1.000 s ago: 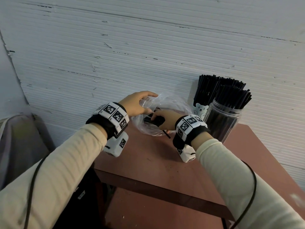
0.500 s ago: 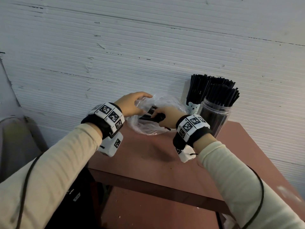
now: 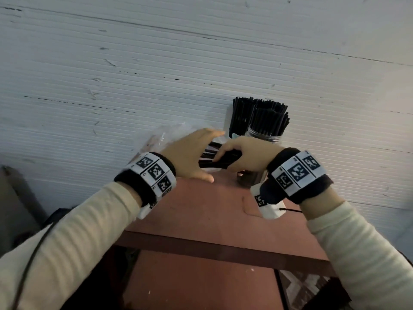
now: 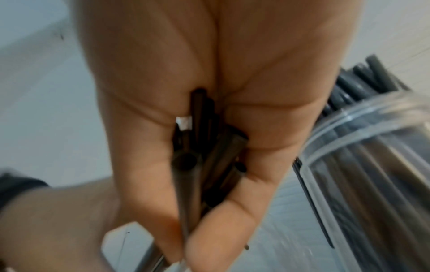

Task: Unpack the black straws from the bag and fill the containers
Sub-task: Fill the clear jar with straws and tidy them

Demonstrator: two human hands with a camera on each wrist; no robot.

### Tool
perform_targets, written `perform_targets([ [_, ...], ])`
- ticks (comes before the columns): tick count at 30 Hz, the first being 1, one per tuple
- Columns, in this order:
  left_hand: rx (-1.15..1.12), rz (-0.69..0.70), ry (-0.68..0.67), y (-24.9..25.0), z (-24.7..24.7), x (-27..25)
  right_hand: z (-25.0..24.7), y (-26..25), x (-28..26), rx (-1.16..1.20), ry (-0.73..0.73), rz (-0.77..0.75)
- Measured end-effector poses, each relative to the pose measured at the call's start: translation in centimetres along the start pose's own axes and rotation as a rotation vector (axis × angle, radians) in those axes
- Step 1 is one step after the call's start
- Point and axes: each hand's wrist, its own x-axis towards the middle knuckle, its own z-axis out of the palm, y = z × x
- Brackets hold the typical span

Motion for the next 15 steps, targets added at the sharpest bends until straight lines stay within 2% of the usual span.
perform_targets([
  [3, -0.006, 0.019, 0.012, 1.4, 0.9, 1.4, -0.9, -0.3, -1.8, 0.017, -0.004, -0.039],
  [5, -0.064, 0.017, 0.113, 2.5, 1.1, 1.9, -1.5, -0.4, -2.7, 0.0, 0.022, -0.038],
  [7, -0.094, -0.06, 0.192, 3.8, 0.8, 2.3, -2.2, -0.3, -3.6, 0.063, 0.06, -0.055],
  [10, -0.114, -0.202, 0.201, 5.1, 0.5, 2.8, -3.5, -0.4, -4.9, 0.223, 0.143, -0.124],
  [13, -0.416, -0.251, 0.309, 5.5, 0.9, 3.7, -5.1, -0.3, -5.4, 0.206, 0.355, -0.147],
  [15, -0.571, -0.282, 0.33, 6.1, 1.0, 4.0, -5.6, -0.7, -5.5, 0.234, 0.529, -0.183],
])
